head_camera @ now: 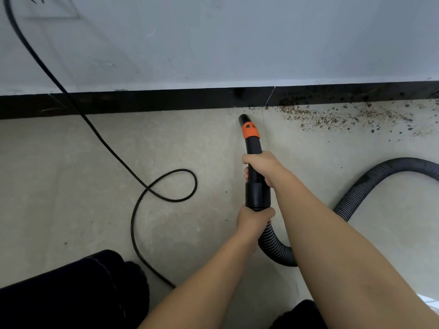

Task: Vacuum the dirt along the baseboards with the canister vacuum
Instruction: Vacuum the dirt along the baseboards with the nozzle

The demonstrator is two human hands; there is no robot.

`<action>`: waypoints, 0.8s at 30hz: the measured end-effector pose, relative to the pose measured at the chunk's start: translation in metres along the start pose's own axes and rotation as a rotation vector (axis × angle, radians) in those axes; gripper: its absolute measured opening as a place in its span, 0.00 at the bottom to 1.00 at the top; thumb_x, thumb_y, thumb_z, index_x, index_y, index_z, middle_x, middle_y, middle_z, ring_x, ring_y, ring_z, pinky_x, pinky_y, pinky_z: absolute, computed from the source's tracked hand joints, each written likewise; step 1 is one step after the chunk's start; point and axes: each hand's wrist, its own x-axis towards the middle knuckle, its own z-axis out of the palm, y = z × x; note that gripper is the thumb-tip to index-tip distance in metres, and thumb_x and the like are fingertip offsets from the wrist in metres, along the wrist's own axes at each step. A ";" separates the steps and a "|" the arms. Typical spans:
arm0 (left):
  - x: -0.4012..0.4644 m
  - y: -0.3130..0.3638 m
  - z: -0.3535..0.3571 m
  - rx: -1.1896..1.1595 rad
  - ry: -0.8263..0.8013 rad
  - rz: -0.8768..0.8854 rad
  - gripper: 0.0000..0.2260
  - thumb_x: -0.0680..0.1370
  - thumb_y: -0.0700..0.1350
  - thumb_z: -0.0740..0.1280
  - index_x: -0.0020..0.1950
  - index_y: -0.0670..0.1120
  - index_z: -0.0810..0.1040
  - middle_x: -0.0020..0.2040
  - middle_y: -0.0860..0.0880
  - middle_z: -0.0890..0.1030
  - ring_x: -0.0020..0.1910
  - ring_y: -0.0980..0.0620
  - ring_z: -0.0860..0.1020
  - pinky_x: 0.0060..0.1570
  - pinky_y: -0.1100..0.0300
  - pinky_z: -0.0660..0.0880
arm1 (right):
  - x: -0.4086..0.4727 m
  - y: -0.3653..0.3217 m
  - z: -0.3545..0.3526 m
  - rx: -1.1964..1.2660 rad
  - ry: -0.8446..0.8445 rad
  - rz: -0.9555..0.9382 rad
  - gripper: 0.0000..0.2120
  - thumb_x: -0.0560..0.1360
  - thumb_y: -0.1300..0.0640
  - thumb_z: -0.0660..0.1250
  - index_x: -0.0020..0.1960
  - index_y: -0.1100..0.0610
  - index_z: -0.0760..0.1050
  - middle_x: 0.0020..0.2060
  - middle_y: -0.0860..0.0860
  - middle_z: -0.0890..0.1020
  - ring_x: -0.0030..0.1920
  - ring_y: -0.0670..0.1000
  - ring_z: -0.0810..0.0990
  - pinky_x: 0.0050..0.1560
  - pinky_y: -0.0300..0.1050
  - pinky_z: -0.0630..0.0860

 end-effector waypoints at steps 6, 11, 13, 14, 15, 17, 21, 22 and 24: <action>0.006 0.008 -0.010 -0.003 -0.013 0.006 0.12 0.71 0.40 0.70 0.53 0.44 0.77 0.42 0.46 0.78 0.40 0.49 0.76 0.37 0.62 0.72 | 0.002 -0.006 0.009 0.027 0.017 0.001 0.06 0.73 0.66 0.63 0.41 0.60 0.67 0.29 0.56 0.73 0.26 0.53 0.73 0.30 0.42 0.74; 0.013 0.016 -0.001 0.088 -0.072 0.022 0.09 0.72 0.38 0.68 0.51 0.44 0.74 0.38 0.47 0.76 0.39 0.50 0.75 0.35 0.63 0.71 | 0.008 -0.007 -0.013 0.143 0.074 0.027 0.06 0.73 0.66 0.63 0.40 0.60 0.67 0.29 0.56 0.72 0.26 0.53 0.72 0.30 0.44 0.74; 0.016 0.020 0.005 0.119 -0.085 0.019 0.09 0.72 0.38 0.67 0.51 0.44 0.74 0.38 0.48 0.75 0.38 0.50 0.74 0.34 0.63 0.71 | 0.012 -0.007 -0.021 0.176 0.093 0.035 0.06 0.73 0.66 0.63 0.40 0.60 0.67 0.29 0.56 0.72 0.26 0.53 0.72 0.30 0.44 0.74; 0.018 0.022 0.008 0.134 -0.093 0.016 0.09 0.72 0.38 0.67 0.51 0.44 0.74 0.38 0.48 0.75 0.38 0.50 0.74 0.35 0.63 0.71 | 0.014 -0.007 -0.025 0.188 0.104 0.037 0.06 0.73 0.66 0.63 0.40 0.60 0.67 0.29 0.56 0.72 0.26 0.53 0.71 0.30 0.44 0.74; 0.020 0.024 0.010 0.148 -0.102 0.015 0.09 0.72 0.38 0.67 0.52 0.44 0.74 0.38 0.47 0.75 0.39 0.50 0.75 0.35 0.63 0.71 | 0.016 -0.007 -0.029 0.195 0.116 0.037 0.06 0.74 0.66 0.63 0.40 0.61 0.67 0.29 0.56 0.72 0.27 0.53 0.71 0.30 0.44 0.74; 0.025 0.028 0.016 0.169 -0.121 0.015 0.10 0.72 0.39 0.68 0.53 0.43 0.75 0.40 0.46 0.76 0.41 0.48 0.75 0.37 0.62 0.72 | 0.021 -0.009 -0.036 0.199 0.138 0.035 0.06 0.74 0.66 0.63 0.40 0.61 0.67 0.29 0.56 0.72 0.27 0.53 0.72 0.31 0.44 0.74; 0.032 0.034 0.025 0.189 -0.112 0.026 0.10 0.71 0.39 0.68 0.52 0.44 0.75 0.42 0.45 0.77 0.43 0.47 0.76 0.44 0.58 0.73 | 0.029 -0.015 -0.045 0.195 0.146 0.030 0.06 0.74 0.66 0.63 0.40 0.61 0.67 0.30 0.56 0.72 0.27 0.52 0.72 0.30 0.44 0.74; 0.034 0.034 0.026 0.187 -0.109 0.029 0.09 0.71 0.39 0.68 0.51 0.44 0.75 0.41 0.46 0.77 0.43 0.47 0.76 0.44 0.58 0.73 | 0.031 -0.016 -0.045 0.187 0.142 0.030 0.06 0.74 0.66 0.63 0.40 0.61 0.67 0.30 0.56 0.73 0.27 0.52 0.72 0.30 0.43 0.74; 0.036 0.036 0.026 0.175 -0.108 0.033 0.09 0.72 0.39 0.68 0.51 0.44 0.75 0.40 0.46 0.76 0.43 0.47 0.76 0.44 0.58 0.73 | 0.033 -0.018 -0.043 0.183 0.131 0.031 0.06 0.74 0.66 0.63 0.40 0.60 0.67 0.30 0.56 0.73 0.27 0.52 0.72 0.30 0.43 0.74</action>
